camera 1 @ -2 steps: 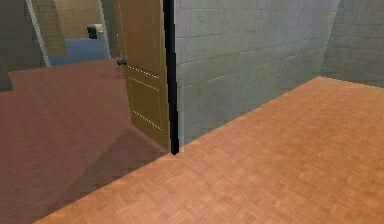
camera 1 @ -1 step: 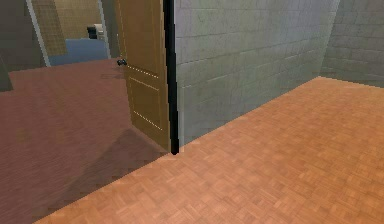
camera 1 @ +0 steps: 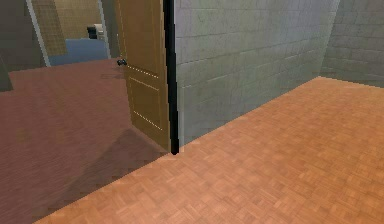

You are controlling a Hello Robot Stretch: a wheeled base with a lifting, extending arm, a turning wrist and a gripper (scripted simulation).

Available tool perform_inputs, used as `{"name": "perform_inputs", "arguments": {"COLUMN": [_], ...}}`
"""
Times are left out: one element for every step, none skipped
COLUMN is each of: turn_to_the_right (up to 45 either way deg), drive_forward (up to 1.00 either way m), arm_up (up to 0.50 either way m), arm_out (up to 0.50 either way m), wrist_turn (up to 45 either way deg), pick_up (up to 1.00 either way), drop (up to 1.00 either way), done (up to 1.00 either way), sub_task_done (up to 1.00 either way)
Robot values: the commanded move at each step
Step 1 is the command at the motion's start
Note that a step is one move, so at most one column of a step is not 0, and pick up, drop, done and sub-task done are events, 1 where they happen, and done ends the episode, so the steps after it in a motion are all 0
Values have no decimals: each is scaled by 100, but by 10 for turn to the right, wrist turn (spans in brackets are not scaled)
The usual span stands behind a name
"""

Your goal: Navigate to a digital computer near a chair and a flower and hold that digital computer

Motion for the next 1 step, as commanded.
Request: {"name": "perform_inputs", "arguments": {"turn_to_the_right": [0], "drive_forward": [0], "arm_up": [-30], "arm_out": [0], "wrist_turn": [0], "pick_up": [0], "drop": [0], "done": [0], "sub_task_done": [0]}}
